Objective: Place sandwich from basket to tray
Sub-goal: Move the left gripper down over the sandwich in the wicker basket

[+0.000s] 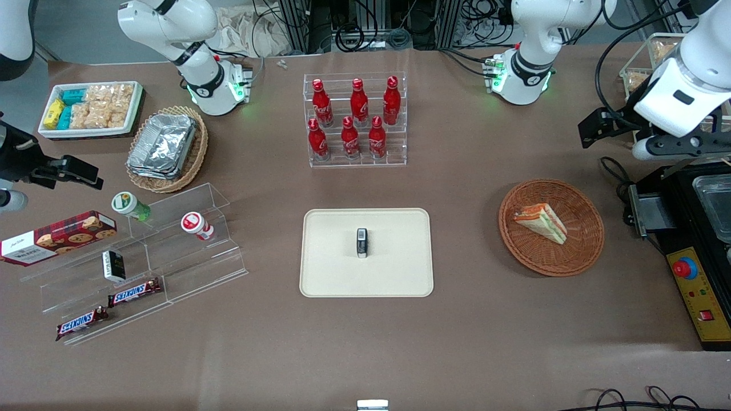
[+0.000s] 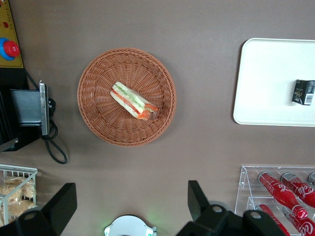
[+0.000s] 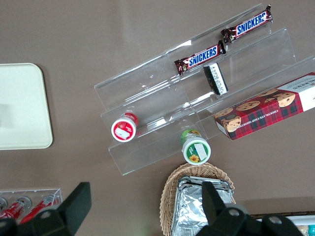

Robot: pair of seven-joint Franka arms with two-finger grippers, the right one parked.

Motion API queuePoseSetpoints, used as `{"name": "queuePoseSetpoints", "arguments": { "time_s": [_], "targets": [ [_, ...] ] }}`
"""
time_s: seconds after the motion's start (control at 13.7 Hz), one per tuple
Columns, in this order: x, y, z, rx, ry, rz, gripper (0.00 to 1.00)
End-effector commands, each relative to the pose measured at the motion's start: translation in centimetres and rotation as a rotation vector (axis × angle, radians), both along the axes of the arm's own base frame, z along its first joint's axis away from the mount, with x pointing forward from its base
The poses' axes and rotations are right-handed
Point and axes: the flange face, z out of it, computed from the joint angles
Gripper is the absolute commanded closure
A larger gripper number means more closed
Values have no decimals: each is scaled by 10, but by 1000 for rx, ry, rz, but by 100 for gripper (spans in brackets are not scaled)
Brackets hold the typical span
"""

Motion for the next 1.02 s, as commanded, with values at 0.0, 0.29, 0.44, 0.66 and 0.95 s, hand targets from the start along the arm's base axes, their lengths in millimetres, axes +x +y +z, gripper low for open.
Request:
{"name": "queuePoseSetpoints", "arguments": {
  "time_s": [0.0,0.29,0.44,0.66,0.95],
  "targets": [
    [-11,1,5,-7,-14,15,0],
    [-9,7,4,8,-8,30,0],
    [-8,11,-5,35,15,211,0],
    [-7,19,-45,81,61,524,0],
    [-14,59,-119,20,-7,647,0]
  ]
}}
